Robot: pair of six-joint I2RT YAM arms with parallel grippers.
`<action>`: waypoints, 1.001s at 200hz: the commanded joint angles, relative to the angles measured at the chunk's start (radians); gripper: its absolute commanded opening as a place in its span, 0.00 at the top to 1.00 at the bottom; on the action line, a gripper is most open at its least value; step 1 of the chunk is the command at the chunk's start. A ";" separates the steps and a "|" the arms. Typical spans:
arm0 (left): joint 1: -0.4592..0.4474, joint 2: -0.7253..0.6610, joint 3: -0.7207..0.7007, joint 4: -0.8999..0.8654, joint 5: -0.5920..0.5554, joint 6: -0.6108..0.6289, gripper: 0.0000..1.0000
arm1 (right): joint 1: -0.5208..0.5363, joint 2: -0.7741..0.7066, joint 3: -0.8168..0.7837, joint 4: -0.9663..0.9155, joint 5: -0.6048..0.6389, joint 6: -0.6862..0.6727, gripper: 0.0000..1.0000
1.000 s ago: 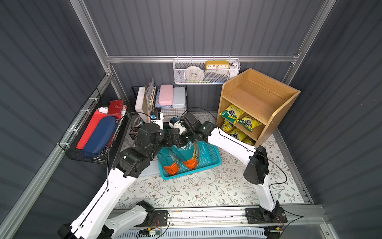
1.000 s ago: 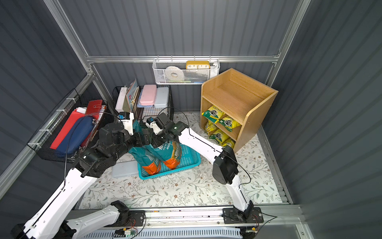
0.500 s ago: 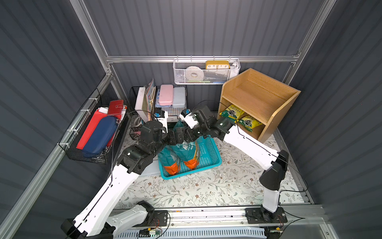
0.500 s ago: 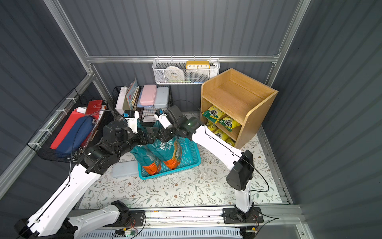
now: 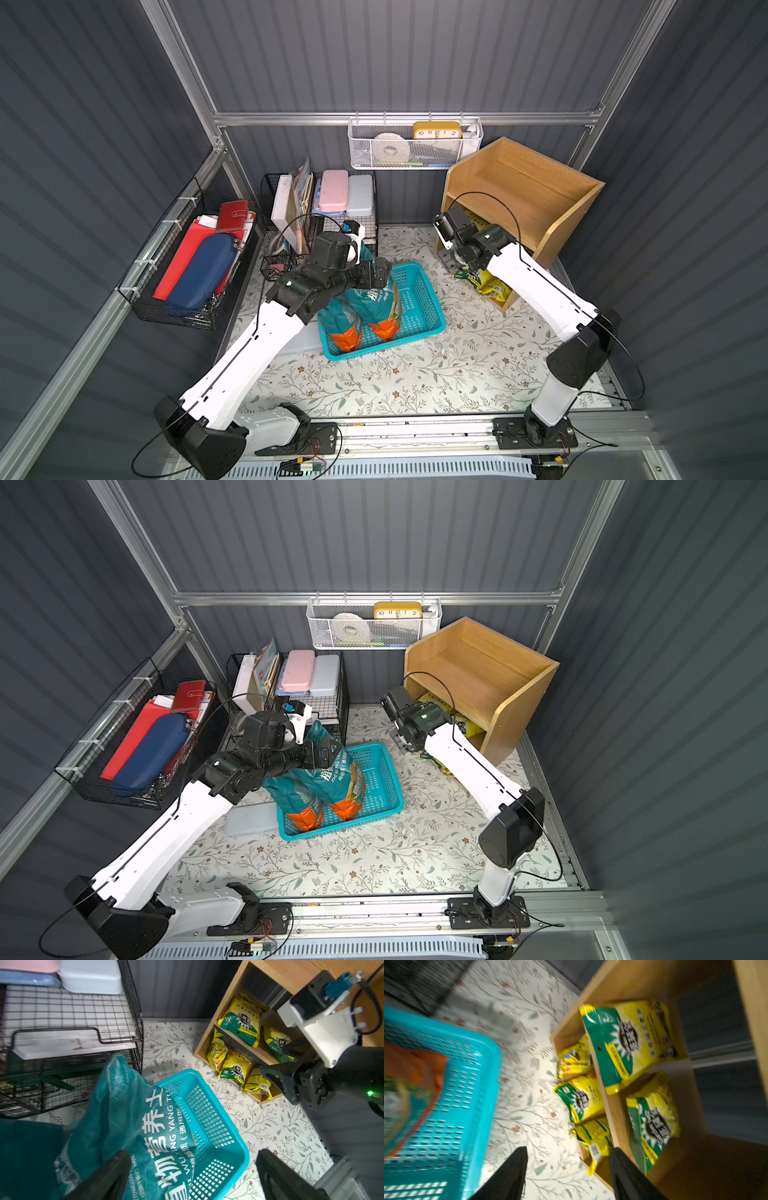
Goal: Take down the fertilizer bag from the shelf
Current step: Place the fertilizer bag in the storage box, then pick up the fertilizer bag from the shelf.
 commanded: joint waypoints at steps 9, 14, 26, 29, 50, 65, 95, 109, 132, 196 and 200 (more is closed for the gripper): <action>-0.001 0.013 0.002 0.020 0.096 -0.036 0.01 | -0.014 0.002 -0.024 -0.038 0.217 -0.051 0.35; -0.002 0.013 -0.001 0.023 0.099 -0.042 0.00 | -0.018 0.008 -0.026 -0.038 0.232 -0.057 0.35; -0.001 0.008 -0.009 0.024 0.100 -0.052 0.01 | -0.033 0.023 -0.024 -0.041 0.274 -0.070 0.36; -0.002 0.007 -0.011 0.024 0.100 -0.054 0.00 | -0.037 0.028 -0.022 -0.043 0.286 -0.074 0.36; -0.002 -0.007 -0.029 0.021 0.095 -0.067 0.01 | -0.075 0.053 -0.016 -0.037 0.306 -0.081 0.40; -0.003 -0.017 -0.042 0.020 0.092 -0.077 0.01 | -0.105 0.065 -0.017 -0.029 0.279 -0.075 0.43; -0.003 -0.027 -0.059 0.023 0.090 -0.086 0.00 | -0.142 0.087 -0.024 0.021 0.257 -0.079 0.50; -0.003 -0.026 -0.053 0.014 0.088 -0.080 0.01 | -0.155 0.101 -0.022 0.038 0.246 -0.081 0.53; -0.003 -0.030 -0.046 0.014 0.077 -0.072 0.01 | -0.176 0.122 -0.029 0.061 0.243 -0.088 0.57; -0.003 -0.042 -0.054 0.013 0.050 -0.063 0.01 | -0.206 0.130 -0.069 0.095 0.221 -0.086 0.96; -0.003 -0.043 -0.053 0.013 0.048 -0.063 0.01 | -0.206 0.129 -0.069 0.096 0.222 -0.086 0.99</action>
